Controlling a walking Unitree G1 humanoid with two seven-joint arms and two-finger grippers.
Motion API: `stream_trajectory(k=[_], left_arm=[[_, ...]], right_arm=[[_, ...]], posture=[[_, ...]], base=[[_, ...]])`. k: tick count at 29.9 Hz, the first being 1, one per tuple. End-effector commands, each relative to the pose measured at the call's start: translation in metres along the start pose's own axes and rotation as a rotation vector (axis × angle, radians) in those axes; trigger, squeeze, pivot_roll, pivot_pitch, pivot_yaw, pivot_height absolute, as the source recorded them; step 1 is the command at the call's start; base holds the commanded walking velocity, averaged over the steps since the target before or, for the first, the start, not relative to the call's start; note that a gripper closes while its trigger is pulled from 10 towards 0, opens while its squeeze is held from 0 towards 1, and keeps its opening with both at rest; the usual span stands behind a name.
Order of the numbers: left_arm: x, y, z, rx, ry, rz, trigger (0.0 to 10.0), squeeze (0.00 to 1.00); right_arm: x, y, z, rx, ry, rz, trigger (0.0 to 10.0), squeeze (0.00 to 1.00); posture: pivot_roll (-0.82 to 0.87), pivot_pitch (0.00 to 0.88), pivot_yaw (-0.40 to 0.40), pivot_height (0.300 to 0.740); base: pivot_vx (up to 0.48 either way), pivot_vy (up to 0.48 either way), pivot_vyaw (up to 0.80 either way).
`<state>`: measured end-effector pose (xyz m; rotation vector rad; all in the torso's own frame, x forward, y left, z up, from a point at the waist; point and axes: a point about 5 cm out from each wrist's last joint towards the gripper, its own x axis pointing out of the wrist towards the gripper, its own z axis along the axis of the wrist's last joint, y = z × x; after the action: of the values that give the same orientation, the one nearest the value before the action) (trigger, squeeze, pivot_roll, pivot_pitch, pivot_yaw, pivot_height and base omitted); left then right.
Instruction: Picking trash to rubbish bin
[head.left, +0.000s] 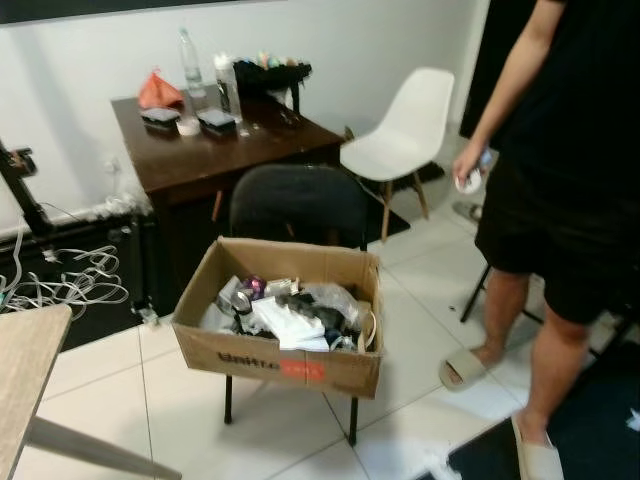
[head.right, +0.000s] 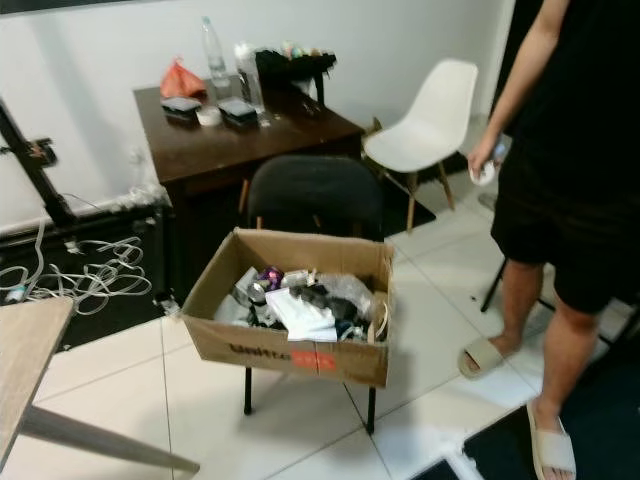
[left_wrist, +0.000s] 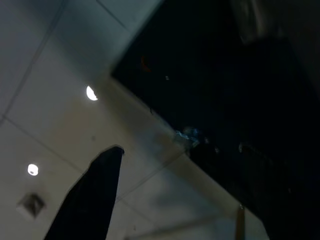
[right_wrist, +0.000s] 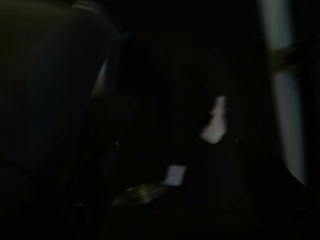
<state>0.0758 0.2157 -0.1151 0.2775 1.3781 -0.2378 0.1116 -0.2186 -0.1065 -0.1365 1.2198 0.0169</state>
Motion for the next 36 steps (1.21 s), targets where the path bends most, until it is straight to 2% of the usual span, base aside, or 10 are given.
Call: stream_trajectory(k=[1, 5, 25, 32, 36], left_arm=[[0.0, 0.0, -0.006, -0.01, 0.017, 0.008, 10.0, 0.0], [0.0, 0.0, -0.006, -0.017, 0.014, 0.015, 10.0, 0.0], [0.0, 0.001, -0.002, -0.025, 0.005, 0.009, 10.0, 0.0], [0.001, -0.008, -0.009, -0.051, 0.019, -0.009, 10.0, 0.0], [0.002, -0.014, -0.008, -0.021, 0.039, -0.028, 10.0, 0.0]], right_arm=[[0.0, 0.008, -0.012, 0.006, 0.026, 0.026, 10.0, 0.0], [0.0, 0.008, -0.011, 0.004, 0.023, 0.046, 10.0, 0.0], [-0.001, 0.005, -0.014, -0.104, 0.033, 0.055, 10.0, 0.0], [-0.004, -0.007, -0.019, -0.132, 0.054, 0.024, 10.0, 0.0], [-0.005, -0.021, -0.017, -0.076, 0.042, -0.023, 10.0, 0.0]], posture=[[-0.09, 0.086, 0.048, 0.74], [-0.09, 0.079, 0.043, 0.74], [-0.09, 0.102, 0.031, 0.74], [-0.09, 0.114, 0.033, 0.74], [-0.14, 0.079, 0.038, 0.74]], base=[[0.0, 0.0, 0.0], [0.0, 0.0, 0.0], [0.0, 0.0, 0.76], [0.0, 0.0, 0.74], [0.0, 0.0, 0.74]])
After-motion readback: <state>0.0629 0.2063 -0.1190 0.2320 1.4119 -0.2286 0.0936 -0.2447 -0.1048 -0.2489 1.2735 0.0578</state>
